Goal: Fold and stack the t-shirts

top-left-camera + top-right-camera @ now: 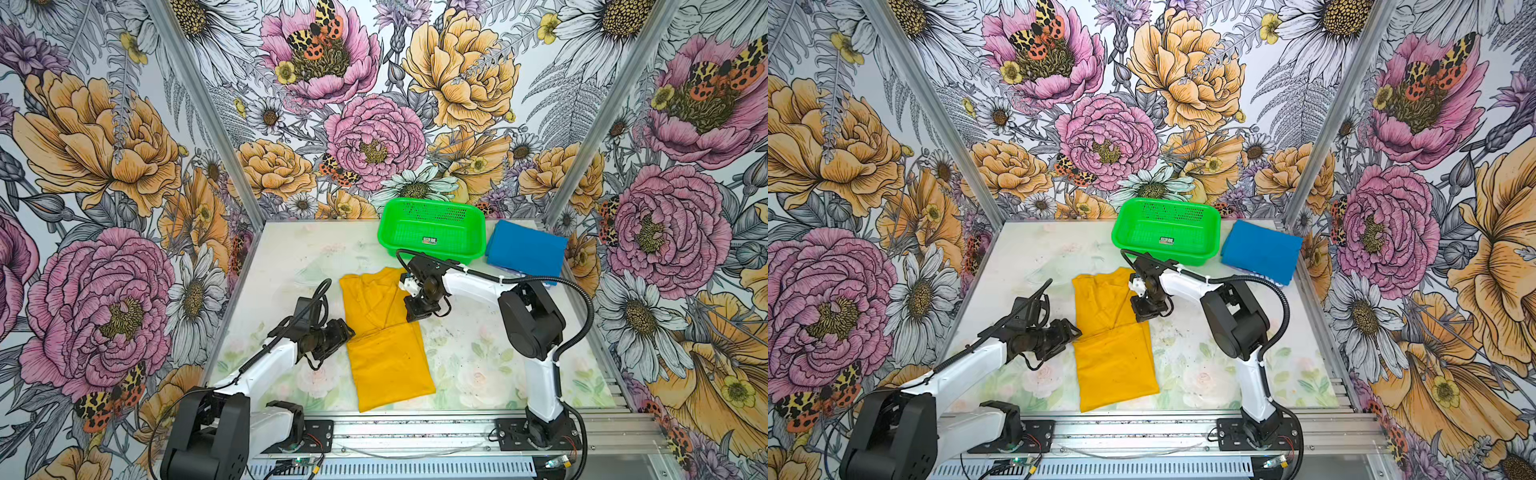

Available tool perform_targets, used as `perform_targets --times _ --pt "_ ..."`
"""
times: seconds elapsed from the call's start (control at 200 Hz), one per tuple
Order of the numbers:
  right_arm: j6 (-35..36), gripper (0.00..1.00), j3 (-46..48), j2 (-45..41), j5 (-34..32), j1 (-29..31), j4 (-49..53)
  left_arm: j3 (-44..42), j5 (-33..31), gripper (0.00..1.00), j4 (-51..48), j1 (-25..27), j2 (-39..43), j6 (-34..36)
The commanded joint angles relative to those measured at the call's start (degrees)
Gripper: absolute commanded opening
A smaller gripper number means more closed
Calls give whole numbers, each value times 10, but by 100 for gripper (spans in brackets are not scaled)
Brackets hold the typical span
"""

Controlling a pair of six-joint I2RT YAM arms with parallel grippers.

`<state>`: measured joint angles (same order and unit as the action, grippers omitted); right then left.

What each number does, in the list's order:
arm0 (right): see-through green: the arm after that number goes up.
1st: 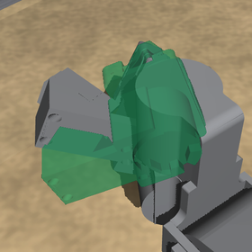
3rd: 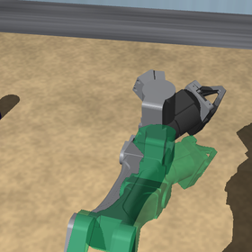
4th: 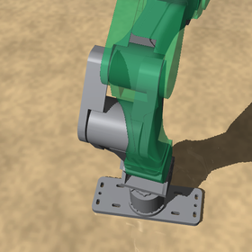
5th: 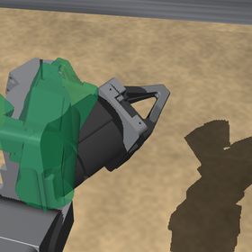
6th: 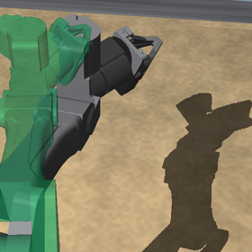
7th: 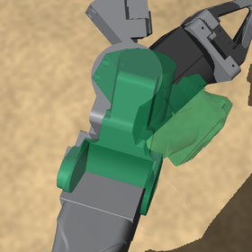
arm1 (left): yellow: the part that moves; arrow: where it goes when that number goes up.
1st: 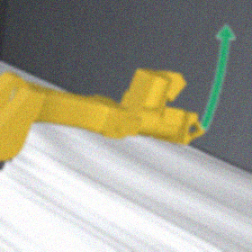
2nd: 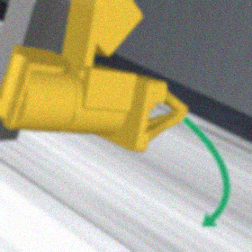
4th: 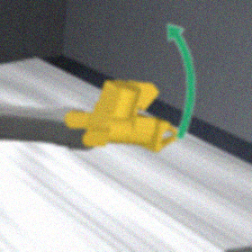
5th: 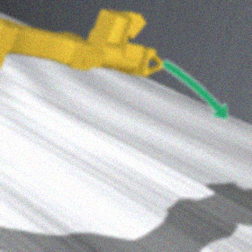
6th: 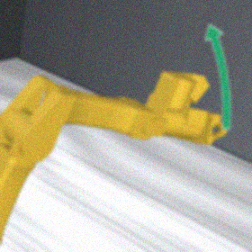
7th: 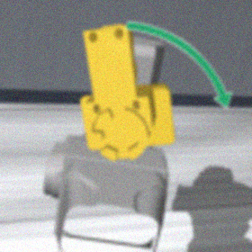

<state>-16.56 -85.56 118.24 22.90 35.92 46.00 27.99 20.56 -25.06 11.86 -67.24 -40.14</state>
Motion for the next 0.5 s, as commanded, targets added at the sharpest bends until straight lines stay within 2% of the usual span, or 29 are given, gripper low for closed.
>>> perform_targets --times 0.0,0.085,0.2,0.245,0.355,0.495 --pt "1 3 -1 4 -3 -2 -1 4 1 71 27 10 -17 9" --pt "4 5 1 3 -1 -3 -1 6 1 71 31 16 -24 10" --pt "1 26 1 7 0 -3 -2 7 1 74 32 19 -24 10" --pt "0 30 1 8 2 -2 -2 6 1 75 31 19 -22 9" --pt "1 31 1 12 5 -1 -4 2 0 75 32 19 -19 7" --pt "3 17 3 12 11 2 -5 2 -6 71 32 21 -23 8"
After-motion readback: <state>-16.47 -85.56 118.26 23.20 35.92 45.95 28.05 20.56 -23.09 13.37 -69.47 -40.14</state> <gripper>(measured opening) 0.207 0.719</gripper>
